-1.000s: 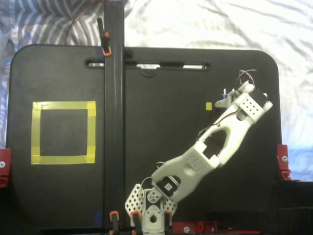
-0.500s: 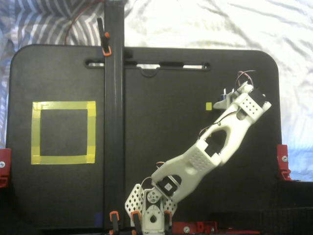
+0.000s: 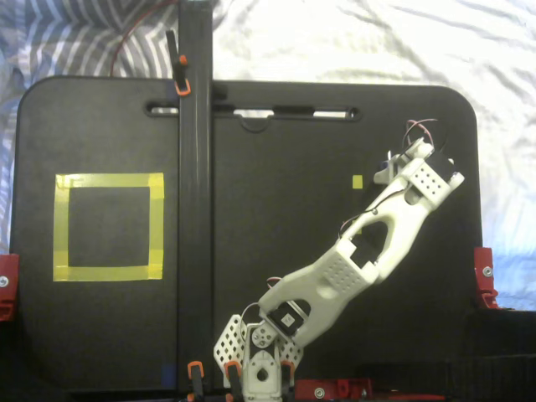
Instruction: Grasp a block and put it in the designated area.
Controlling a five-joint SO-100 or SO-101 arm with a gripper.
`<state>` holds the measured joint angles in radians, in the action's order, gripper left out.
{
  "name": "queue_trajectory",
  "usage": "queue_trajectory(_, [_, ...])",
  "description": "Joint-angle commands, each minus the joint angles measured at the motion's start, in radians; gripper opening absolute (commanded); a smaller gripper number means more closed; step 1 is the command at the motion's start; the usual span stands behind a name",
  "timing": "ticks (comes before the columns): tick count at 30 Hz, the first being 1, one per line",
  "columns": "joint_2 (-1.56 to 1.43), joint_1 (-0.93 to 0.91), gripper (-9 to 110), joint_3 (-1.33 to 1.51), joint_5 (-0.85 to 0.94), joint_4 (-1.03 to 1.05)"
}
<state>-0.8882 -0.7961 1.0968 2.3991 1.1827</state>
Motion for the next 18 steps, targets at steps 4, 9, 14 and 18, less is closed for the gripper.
queue_trajectory(4, [0.005, 0.006, 23, -0.015, 0.006, 0.002])
queue_trajectory(9, [-0.011, 0.006, 23, -0.017, 0.003, 0.012])
queue_trajectory(14, [-0.074, 0.015, 23, -0.017, -0.003, 0.058])
queue_trajectory(18, [-0.133, 0.031, 23, -0.017, -0.026, 0.11])
